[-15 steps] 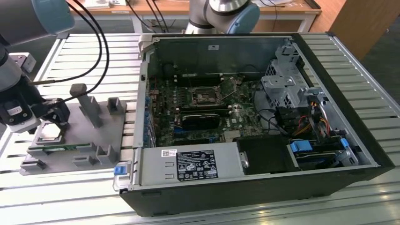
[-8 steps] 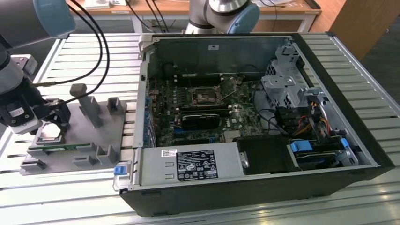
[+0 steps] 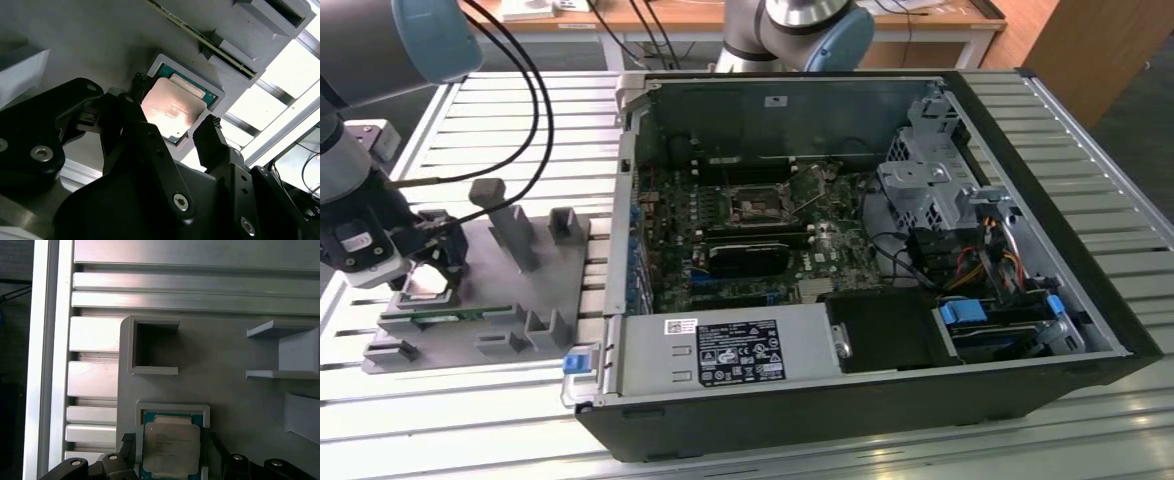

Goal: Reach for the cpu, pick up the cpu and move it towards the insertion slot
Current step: 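Pick up the cpu and move it towards the insertion slot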

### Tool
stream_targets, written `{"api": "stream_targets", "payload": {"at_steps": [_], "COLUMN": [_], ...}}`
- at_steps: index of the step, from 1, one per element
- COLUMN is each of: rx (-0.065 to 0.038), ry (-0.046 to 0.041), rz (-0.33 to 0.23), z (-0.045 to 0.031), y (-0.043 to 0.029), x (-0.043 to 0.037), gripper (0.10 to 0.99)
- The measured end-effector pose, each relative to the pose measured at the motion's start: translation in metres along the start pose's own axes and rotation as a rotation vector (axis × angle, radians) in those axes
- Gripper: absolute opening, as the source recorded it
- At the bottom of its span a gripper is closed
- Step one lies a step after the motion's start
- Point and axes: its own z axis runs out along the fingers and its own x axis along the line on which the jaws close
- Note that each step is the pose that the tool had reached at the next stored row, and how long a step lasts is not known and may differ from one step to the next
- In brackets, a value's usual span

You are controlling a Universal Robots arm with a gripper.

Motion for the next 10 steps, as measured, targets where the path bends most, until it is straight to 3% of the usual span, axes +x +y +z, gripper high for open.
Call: {"api": "stream_targets", "payload": {"at_steps": [10], "rx": [0.0], "ry": [0.0], "rz": [0.0], "z": [0.0023], "y": [0.0014], "x": [0.0012], "gripper": [0.671]}}
